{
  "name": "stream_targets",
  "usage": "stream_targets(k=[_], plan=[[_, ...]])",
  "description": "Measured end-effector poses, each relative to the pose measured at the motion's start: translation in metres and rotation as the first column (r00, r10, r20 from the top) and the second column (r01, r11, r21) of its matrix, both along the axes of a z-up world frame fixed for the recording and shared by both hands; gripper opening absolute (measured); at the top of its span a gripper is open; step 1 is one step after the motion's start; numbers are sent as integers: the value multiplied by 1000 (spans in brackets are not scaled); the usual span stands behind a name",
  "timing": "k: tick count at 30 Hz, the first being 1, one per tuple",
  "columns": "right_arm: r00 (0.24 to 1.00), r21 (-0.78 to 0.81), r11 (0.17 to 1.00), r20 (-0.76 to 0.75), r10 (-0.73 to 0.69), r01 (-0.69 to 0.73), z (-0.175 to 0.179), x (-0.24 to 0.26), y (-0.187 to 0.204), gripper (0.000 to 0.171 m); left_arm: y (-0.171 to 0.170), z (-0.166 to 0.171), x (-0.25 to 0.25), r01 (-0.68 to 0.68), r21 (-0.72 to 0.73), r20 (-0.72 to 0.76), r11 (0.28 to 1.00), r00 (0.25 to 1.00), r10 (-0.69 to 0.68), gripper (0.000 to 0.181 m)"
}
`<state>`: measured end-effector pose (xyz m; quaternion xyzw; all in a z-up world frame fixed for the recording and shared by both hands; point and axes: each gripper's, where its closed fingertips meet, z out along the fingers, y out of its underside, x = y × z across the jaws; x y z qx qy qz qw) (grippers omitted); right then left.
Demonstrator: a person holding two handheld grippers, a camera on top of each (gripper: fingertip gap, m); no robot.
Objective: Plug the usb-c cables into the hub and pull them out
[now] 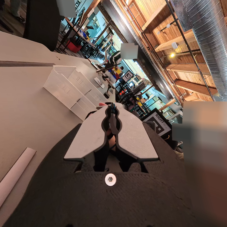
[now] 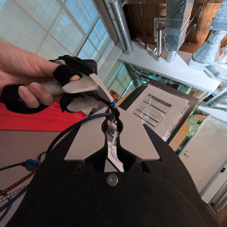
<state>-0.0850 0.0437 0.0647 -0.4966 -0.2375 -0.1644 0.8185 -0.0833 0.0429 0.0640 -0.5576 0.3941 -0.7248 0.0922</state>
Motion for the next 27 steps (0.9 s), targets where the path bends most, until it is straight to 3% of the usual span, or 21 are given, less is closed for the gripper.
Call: stream_targets(k=[11,27], plan=[[1000,-8,1000,-2,17,-17,-2,1,-2,8,-1,-1,1,26,-65,2,998,1000,-26,5],[998,-37,997,-22,60,-61,-1,1,-2,7,1,-1,2,11,-50,1,999,1000,-11,5]])
